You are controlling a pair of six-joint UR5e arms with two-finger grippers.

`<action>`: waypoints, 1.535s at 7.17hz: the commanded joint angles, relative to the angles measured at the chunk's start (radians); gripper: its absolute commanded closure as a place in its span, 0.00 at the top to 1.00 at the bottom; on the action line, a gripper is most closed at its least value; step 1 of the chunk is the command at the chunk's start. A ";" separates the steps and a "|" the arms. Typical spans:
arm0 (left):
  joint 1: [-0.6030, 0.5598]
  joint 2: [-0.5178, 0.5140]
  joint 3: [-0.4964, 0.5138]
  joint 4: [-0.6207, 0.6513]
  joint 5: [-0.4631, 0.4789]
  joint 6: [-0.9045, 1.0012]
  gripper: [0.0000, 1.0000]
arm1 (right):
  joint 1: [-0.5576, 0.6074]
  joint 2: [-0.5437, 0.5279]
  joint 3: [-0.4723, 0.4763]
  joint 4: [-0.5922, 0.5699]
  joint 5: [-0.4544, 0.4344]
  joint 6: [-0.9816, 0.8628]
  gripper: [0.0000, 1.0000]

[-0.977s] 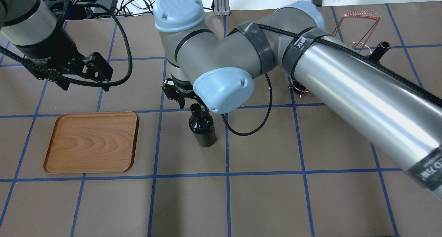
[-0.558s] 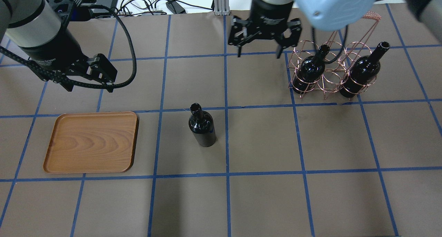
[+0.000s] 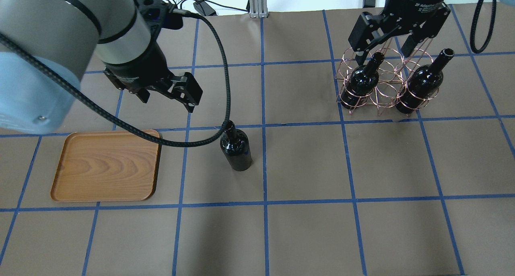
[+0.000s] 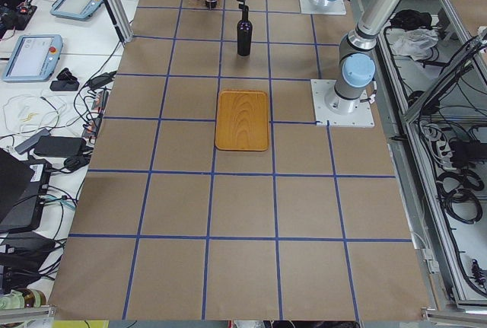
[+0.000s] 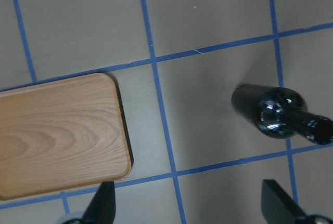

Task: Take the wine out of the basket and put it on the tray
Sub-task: 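Move the left gripper over the standing bottle while the right gripper withdraws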

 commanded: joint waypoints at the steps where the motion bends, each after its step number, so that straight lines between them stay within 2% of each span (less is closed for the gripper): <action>1: -0.057 -0.014 -0.022 0.030 -0.007 -0.013 1.00 | -0.004 -0.021 0.018 0.010 -0.035 0.063 1.00; 3: -0.060 -0.083 -0.047 0.117 -0.086 -0.039 1.00 | -0.007 -0.027 0.021 0.009 -0.045 0.050 1.00; 6: -0.065 -0.172 -0.090 0.255 -0.086 -0.022 0.99 | -0.004 -0.029 0.025 0.001 -0.033 0.050 1.00; 7: -0.065 -0.189 -0.099 0.263 -0.086 -0.022 0.99 | -0.005 -0.029 0.025 0.001 -0.037 0.049 1.00; 9: -0.066 -0.200 -0.099 0.261 -0.088 -0.018 0.90 | -0.007 -0.030 0.027 0.010 -0.053 0.049 1.00; 10: -0.066 -0.203 -0.099 0.261 -0.089 -0.018 0.76 | -0.005 -0.032 0.027 0.010 -0.053 0.050 1.00; 11: -0.068 -0.206 -0.099 0.251 -0.091 -0.021 0.76 | -0.005 -0.032 0.027 0.009 -0.054 0.050 1.00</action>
